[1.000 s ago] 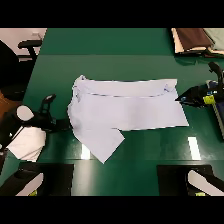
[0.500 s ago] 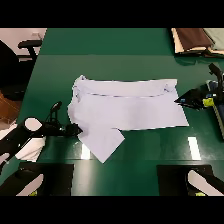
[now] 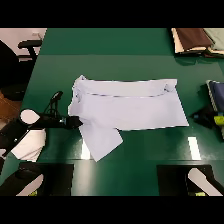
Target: Fold the shirts.
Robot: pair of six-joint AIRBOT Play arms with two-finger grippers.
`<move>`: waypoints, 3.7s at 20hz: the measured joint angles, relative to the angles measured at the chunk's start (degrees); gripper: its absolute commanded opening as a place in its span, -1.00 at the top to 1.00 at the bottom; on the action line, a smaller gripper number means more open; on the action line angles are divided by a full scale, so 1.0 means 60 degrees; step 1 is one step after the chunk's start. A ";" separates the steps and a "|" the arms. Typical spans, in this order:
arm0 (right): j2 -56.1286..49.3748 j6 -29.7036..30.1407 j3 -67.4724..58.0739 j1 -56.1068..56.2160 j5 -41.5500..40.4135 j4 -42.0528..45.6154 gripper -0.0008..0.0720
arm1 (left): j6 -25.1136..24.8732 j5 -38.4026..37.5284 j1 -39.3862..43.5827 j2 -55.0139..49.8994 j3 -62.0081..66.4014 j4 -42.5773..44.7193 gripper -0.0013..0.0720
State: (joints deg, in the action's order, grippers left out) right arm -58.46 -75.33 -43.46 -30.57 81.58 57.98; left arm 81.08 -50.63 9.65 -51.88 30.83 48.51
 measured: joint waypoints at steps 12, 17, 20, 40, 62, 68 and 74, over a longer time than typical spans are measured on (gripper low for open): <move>-0.2619 0.0568 0.1016 -0.0157 -0.2295 -0.1894 0.44 | -0.0018 -0.0047 0.0007 -0.0004 0.0477 0.0066 0.90; -0.3206 0.0568 0.0033 0.1308 -0.3038 -0.1789 0.93 | -0.0018 -0.0058 0.0007 0.0033 0.0597 0.0073 0.90; -0.2594 0.0572 -0.0896 0.1770 -0.2816 -0.1887 0.93 | 0.0011 -0.0280 0.0007 0.0295 0.1402 0.0262 0.90; 0.0790 -0.1005 -1.2415 0.2033 0.0452 0.0310 0.94 | 0.0696 -0.2120 0.0000 0.0976 1.4287 0.3253 0.90; -0.6743 -0.1206 -1.0429 0.3526 0.0284 0.0605 0.94 | 0.1362 -0.0211 -0.0404 -0.5850 0.9278 0.4295 0.90; -0.5960 -0.1082 -0.8706 0.3705 0.0208 0.1486 0.93 | 0.0630 -0.2364 -0.0659 -0.5963 0.8776 0.4189 0.90; -0.5304 -0.0954 -0.6266 0.4011 -0.0637 0.1741 0.71 | 0.0455 -0.2412 -0.0699 -0.5982 0.7227 0.3901 0.81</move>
State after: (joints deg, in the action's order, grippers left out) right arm -90.28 -81.06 -81.06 -6.50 77.76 68.42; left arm 83.81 -65.10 5.45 -87.77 74.19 71.92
